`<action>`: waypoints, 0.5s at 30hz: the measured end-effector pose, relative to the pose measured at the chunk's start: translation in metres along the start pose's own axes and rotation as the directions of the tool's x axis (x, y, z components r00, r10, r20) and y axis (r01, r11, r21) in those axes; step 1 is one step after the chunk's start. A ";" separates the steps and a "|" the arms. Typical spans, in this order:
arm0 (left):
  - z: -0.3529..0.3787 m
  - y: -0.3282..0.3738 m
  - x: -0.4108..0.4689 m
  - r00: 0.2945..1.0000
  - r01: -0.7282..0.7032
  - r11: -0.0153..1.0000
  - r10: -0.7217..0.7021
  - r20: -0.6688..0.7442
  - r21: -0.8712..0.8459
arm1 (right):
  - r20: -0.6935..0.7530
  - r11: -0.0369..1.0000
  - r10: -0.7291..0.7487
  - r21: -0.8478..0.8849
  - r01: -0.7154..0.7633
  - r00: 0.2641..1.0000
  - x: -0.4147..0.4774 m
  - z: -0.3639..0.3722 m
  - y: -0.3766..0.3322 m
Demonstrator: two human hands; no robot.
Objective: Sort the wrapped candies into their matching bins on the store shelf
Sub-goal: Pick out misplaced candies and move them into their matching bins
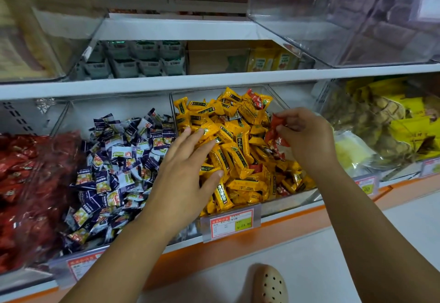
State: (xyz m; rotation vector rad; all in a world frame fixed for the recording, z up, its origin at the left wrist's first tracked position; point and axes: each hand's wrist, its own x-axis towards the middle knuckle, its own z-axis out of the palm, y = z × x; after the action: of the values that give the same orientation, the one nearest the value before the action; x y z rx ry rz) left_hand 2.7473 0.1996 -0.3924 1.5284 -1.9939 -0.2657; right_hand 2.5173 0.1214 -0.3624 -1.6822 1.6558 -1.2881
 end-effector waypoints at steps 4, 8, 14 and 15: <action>0.002 -0.001 0.000 0.999 -0.008 1.000 0.008 -0.034 -0.019 | 0.037 0.978 0.013 0.206 -0.021 0.999 -0.009 -0.002 -0.020; -0.004 0.005 0.000 0.988 0.003 0.999 0.002 -0.157 0.033 | 0.205 0.957 -0.012 0.286 -0.048 0.979 -0.028 0.014 -0.044; -0.020 0.015 0.001 0.995 0.071 0.989 -0.079 -0.057 -0.128 | 0.341 0.914 -0.018 0.387 -0.123 0.940 -0.055 0.051 -0.072; -0.022 0.013 0.001 0.995 0.085 0.983 -0.093 -0.042 -0.164 | 0.354 0.909 0.001 0.389 -0.148 0.935 -0.058 0.055 -0.075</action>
State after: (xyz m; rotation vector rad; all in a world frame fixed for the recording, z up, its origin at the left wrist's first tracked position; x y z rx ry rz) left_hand 2.7495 0.2073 -0.3686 1.5067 -1.8213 -0.4126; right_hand 2.6119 0.1734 -0.3424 -1.4662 1.1365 -1.1258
